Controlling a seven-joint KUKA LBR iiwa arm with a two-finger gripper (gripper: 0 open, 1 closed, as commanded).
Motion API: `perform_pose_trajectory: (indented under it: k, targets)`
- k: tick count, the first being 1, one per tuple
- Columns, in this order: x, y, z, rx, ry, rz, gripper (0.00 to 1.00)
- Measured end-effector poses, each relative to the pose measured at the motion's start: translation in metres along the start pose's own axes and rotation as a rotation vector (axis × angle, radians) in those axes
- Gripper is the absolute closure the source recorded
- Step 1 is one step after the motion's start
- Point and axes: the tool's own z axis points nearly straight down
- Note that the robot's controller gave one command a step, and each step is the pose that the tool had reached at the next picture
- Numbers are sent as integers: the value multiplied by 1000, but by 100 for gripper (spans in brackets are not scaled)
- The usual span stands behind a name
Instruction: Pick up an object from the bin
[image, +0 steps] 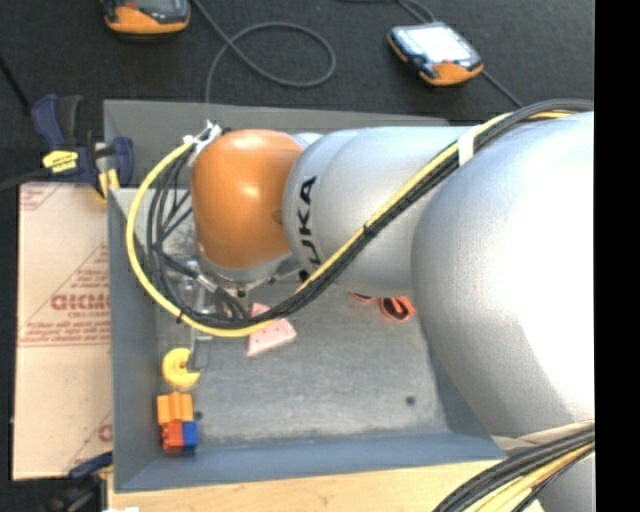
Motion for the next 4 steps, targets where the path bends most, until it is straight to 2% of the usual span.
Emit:
perform_pose_trajectory:
  k: [1,2,3,4]
  targets:
    - [-1,-1,-5,-2,-6,5,0]
    - [11,-35,44,0,-10,-86,0]
    - [13,-75,79,1,-6,-180,0]
    - [7,-48,85,3,-6,-150,0]
